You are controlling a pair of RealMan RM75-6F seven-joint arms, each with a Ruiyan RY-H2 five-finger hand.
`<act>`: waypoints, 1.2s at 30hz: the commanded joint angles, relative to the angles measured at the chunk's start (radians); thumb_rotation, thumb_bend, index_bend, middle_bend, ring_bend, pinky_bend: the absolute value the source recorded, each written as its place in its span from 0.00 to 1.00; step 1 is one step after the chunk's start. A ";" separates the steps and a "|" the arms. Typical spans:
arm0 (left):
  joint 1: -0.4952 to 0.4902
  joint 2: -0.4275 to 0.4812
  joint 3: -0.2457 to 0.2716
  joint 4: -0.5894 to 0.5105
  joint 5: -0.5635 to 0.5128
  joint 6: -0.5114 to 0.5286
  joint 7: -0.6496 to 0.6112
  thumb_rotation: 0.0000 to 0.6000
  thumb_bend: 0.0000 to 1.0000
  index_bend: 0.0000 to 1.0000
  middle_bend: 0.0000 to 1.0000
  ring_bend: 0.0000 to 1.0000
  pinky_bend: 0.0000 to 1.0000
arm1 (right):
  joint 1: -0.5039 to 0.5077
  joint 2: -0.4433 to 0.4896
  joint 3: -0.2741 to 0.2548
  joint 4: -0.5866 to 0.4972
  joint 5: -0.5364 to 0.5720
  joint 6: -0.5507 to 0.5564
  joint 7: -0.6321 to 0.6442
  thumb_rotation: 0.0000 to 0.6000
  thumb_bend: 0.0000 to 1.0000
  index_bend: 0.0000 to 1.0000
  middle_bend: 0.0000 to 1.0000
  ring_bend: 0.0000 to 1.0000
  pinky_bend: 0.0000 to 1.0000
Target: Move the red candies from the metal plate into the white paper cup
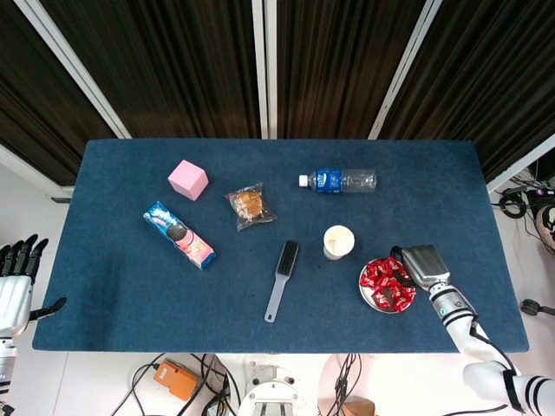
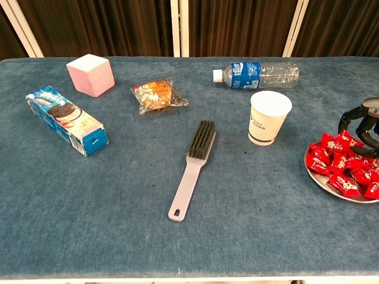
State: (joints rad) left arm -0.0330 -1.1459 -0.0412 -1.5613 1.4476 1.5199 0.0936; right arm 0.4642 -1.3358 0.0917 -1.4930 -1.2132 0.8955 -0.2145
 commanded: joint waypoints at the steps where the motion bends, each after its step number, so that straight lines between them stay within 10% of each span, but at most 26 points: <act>1: 0.003 -0.001 -0.001 0.002 -0.002 0.003 -0.006 1.00 0.00 0.03 0.00 0.00 0.00 | -0.001 0.000 -0.003 0.004 -0.011 0.009 0.019 1.00 0.72 0.59 0.84 1.00 1.00; 12: 0.001 -0.002 -0.005 0.005 0.007 0.008 -0.009 1.00 0.00 0.03 0.00 0.00 0.00 | 0.005 0.151 0.053 -0.183 -0.159 0.143 0.125 1.00 0.73 0.64 0.85 1.00 1.00; 28: 0.007 0.003 -0.007 0.001 -0.005 0.007 0.000 1.00 0.00 0.03 0.00 0.00 0.00 | 0.235 -0.042 0.125 -0.055 -0.012 -0.057 0.024 1.00 0.72 0.52 0.85 1.00 1.00; 36: 0.006 -0.001 -0.010 0.008 -0.008 0.004 -0.004 1.00 0.00 0.03 0.00 0.00 0.00 | 0.238 -0.053 0.105 -0.060 -0.002 -0.028 0.000 1.00 0.34 0.31 0.85 1.00 1.00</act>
State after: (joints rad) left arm -0.0271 -1.1465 -0.0506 -1.5533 1.4397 1.5234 0.0899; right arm 0.7064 -1.3920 0.1993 -1.5483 -1.2123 0.8577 -0.2168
